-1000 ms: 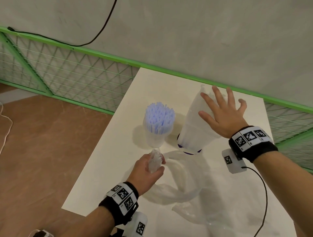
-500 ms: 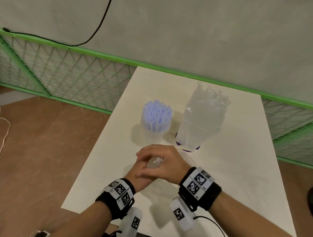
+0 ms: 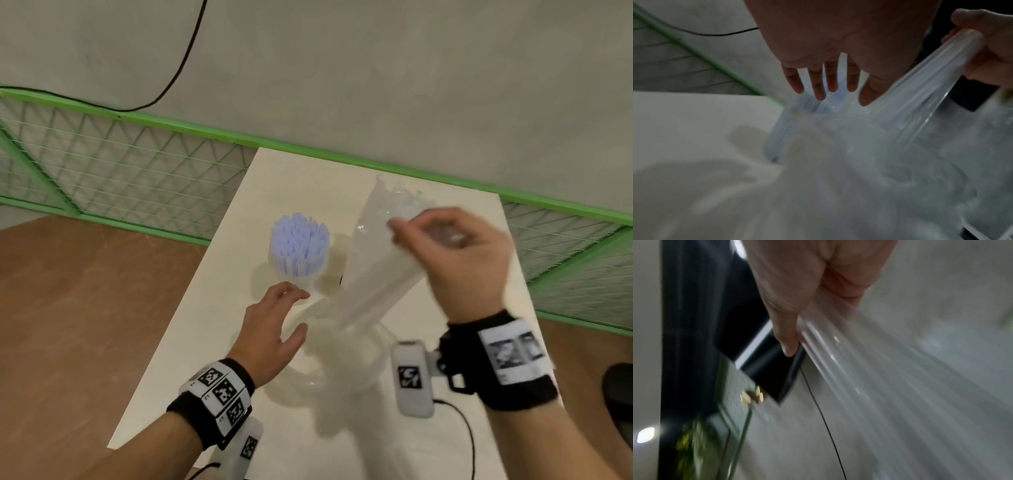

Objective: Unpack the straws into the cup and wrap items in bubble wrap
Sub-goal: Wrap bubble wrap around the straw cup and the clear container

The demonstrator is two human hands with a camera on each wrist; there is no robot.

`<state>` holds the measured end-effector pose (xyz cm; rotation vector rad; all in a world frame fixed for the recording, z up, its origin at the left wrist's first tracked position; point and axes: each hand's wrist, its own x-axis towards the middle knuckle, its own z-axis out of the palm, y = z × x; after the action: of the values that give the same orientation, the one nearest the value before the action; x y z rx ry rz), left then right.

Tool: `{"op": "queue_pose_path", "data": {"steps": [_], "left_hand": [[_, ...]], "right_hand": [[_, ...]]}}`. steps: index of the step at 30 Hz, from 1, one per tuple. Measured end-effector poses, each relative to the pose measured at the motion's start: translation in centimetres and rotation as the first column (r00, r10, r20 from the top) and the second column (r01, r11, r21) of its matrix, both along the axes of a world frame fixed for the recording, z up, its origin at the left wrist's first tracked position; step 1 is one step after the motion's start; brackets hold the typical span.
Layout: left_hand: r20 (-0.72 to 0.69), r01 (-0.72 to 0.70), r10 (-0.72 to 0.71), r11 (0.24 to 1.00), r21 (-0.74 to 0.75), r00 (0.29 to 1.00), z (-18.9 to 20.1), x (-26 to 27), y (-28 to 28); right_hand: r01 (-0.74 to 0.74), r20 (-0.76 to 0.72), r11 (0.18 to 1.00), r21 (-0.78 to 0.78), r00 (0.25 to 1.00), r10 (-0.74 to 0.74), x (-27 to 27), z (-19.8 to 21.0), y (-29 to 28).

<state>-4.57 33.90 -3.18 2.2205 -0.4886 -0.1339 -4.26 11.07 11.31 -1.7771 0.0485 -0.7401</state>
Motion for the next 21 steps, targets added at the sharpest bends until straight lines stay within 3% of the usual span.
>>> {"op": "queue_pose_path", "data": {"steps": [3, 6, 11, 21], "left_hand": [[0.020, 0.029, -0.028, 1.000, -0.011, 0.999, 2.0, 1.3, -2.3], [-0.008, 0.088, -0.088, 0.993, 0.077, 0.996, 4.3, 2.7, -5.9], [-0.093, 0.125, -0.103, 0.952, 0.281, 0.990, 5.8, 4.7, -10.2], [-0.033, 0.078, -0.070, 0.937, 0.341, 0.997, 6.8, 7.0, -11.5]], "right_hand": [[0.079, 0.158, 0.990, 0.115, 0.983, -0.097, 1.2, 4.8, -3.6], [0.113, 0.197, 0.985, 0.131, 0.971, -0.137, 2.8, 6.7, -5.9], [0.140, 0.123, 0.990, -0.007, 0.983, -0.139, 5.4, 6.4, -6.8], [0.018, 0.015, 0.966, -0.257, 1.000, -0.015, 7.7, 4.2, -6.2]]}}
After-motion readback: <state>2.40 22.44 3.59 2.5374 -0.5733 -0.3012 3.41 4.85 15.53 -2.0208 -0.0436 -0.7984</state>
